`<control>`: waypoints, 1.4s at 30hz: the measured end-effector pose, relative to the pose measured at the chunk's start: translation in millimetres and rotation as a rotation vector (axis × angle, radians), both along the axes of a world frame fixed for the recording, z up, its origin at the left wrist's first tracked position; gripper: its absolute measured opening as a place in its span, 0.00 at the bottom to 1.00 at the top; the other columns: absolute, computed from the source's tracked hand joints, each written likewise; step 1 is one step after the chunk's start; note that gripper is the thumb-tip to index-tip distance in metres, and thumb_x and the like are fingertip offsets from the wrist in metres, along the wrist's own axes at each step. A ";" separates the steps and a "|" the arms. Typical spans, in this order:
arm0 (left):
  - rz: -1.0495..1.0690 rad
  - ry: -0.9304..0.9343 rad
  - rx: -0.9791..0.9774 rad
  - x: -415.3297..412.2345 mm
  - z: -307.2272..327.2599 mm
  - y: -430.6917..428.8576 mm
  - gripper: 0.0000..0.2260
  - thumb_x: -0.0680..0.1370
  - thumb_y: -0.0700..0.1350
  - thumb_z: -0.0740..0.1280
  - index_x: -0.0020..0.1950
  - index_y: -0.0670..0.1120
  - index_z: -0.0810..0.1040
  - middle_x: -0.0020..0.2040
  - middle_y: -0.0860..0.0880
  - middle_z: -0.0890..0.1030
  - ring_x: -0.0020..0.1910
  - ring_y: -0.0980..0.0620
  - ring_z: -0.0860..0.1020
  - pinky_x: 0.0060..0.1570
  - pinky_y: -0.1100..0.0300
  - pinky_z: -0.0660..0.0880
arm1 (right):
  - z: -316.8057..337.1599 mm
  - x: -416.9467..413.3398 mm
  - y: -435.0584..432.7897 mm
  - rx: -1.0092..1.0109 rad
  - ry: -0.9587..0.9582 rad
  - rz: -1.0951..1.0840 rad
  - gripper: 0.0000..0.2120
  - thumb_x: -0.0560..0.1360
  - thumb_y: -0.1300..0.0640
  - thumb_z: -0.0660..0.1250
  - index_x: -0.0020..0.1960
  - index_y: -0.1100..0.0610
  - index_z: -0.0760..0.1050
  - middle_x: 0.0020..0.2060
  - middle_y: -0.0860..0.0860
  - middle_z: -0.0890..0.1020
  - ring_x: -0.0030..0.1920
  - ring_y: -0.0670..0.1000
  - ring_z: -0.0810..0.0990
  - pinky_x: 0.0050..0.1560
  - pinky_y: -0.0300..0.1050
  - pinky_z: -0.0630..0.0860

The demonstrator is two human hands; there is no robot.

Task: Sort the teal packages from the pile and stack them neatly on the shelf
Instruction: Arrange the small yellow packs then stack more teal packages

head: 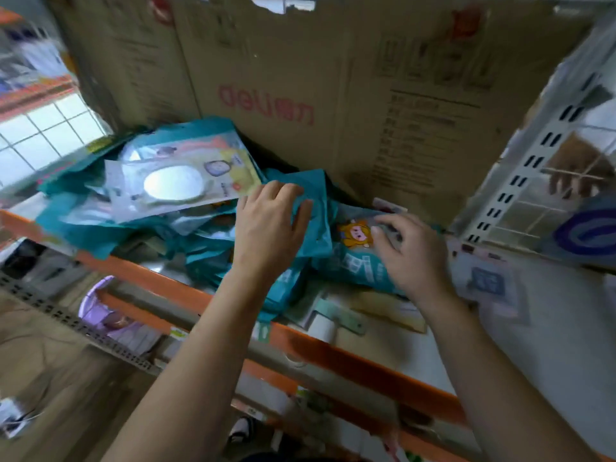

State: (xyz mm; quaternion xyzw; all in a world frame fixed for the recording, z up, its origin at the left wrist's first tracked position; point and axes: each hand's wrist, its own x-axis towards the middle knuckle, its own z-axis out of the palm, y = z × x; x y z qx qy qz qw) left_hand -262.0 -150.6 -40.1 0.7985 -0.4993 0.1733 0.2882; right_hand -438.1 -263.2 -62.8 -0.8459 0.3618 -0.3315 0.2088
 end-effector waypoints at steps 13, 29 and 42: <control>0.102 0.077 -0.045 177.2 4.3 74.1 0.15 0.80 0.52 0.60 0.55 0.43 0.80 0.52 0.43 0.81 0.52 0.39 0.77 0.51 0.47 0.69 | 20.8 204.4 39.0 0.036 0.034 0.232 0.11 0.77 0.55 0.69 0.56 0.58 0.82 0.51 0.53 0.83 0.51 0.51 0.80 0.53 0.45 0.76; 0.001 0.182 -0.134 268.4 -0.6 92.4 0.15 0.81 0.51 0.59 0.57 0.44 0.80 0.54 0.45 0.81 0.55 0.43 0.76 0.53 0.49 0.68 | 32.8 312.3 31.6 -0.025 0.435 0.510 0.31 0.72 0.44 0.71 0.72 0.49 0.68 0.59 0.42 0.69 0.63 0.44 0.64 0.61 0.42 0.61; -0.069 0.257 -0.165 267.9 -8.2 77.9 0.09 0.80 0.46 0.64 0.45 0.42 0.78 0.42 0.47 0.78 0.43 0.46 0.76 0.44 0.55 0.69 | 31.9 271.6 32.9 0.383 -0.001 0.174 0.11 0.75 0.50 0.71 0.47 0.54 0.72 0.41 0.50 0.81 0.35 0.46 0.80 0.32 0.44 0.74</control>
